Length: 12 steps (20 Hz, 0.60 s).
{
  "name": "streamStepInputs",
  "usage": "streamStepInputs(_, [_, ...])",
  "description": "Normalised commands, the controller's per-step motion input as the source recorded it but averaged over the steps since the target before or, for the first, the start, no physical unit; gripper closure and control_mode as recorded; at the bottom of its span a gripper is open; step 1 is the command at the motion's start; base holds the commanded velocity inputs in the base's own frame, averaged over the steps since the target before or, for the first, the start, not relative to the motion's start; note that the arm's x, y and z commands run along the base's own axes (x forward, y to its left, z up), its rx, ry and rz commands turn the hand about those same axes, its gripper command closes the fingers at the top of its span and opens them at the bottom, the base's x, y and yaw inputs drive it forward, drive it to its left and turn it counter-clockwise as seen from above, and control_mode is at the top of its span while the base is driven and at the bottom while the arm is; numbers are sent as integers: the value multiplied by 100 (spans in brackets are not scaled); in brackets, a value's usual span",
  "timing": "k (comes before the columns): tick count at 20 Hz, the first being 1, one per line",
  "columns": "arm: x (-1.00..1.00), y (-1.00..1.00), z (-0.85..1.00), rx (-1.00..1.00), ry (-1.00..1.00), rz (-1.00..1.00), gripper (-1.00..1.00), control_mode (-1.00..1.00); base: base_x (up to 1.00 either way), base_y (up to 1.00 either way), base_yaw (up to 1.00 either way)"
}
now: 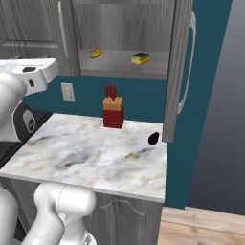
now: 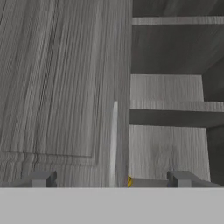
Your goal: Pick the sponge and sponge from the cabinet and place them on the counter.
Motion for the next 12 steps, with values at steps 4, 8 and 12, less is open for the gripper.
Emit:
streamStepInputs(4, [35,0,0,0,0,0,-100,-100,0,0,0])
streamStepInputs(8, [29,0,0,1,0,0,-100,-100,0,0,0])
streamStepInputs(12, [34,0,0,1,0,0,-100,-100,0,0,0])
